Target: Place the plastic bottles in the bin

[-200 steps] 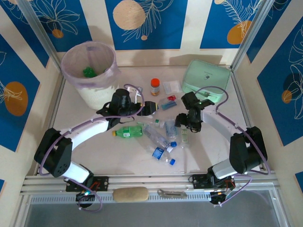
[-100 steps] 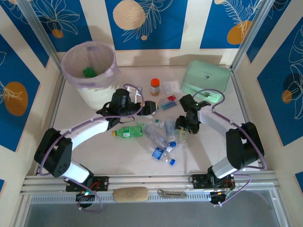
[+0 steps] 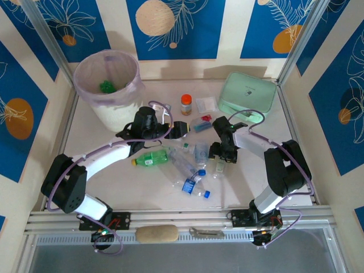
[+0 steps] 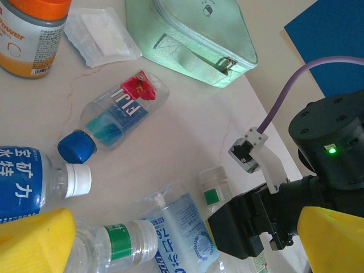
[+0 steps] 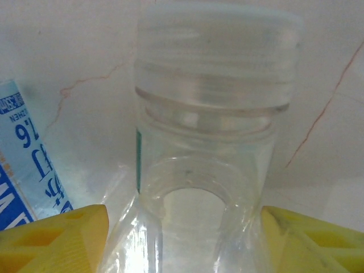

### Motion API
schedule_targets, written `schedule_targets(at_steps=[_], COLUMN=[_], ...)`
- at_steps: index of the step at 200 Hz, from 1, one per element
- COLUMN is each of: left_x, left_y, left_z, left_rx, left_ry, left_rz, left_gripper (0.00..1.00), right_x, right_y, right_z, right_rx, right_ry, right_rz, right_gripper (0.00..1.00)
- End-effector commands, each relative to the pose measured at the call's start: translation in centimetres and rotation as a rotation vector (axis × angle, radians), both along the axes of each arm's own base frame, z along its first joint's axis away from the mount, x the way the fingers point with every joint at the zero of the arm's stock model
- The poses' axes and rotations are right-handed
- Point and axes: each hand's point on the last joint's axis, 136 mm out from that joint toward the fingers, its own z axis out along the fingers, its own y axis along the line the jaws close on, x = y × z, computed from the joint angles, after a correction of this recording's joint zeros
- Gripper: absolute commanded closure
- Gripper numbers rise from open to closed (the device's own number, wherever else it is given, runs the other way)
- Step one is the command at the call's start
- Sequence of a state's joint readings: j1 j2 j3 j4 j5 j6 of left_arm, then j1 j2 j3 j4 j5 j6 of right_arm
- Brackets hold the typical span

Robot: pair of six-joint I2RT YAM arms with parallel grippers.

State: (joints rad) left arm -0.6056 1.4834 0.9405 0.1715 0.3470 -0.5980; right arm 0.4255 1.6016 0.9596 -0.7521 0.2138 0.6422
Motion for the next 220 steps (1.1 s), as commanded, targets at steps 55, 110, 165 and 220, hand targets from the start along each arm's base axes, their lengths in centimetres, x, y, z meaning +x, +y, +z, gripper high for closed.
schedule_targets(at_steps=[55,110,165,220], left_x=[0.1,-0.6,-2.6,-5.1], left_y=[0.5,-0.3,-3.3,-5.5], left_z=[0.2,0.7,2.5,2.9], left_rx=[0.047,0.04,-0.04,-0.072], left_ry=[-0.002,-0.028,-0.086,-0.102], left_rz=[0.033,-0.02,-0.176,-0.289], left_gripper=[0.0,0.0,0.0,0.0], right_x=[-0.2,3.0,7.7,9.1], right_y=[-0.2,1.0,4.2,7.3], right_z=[0.9,8.2,16.6,19.6], right_rx=[-0.006,0.146,0.404,0.597], right_ry=[-0.026,-0.259,-0.523,-0.571], right_rz=[-0.027,-0.05,-0.057,-0.051], right_gripper=[0.45,0.47,0.48,0.49])
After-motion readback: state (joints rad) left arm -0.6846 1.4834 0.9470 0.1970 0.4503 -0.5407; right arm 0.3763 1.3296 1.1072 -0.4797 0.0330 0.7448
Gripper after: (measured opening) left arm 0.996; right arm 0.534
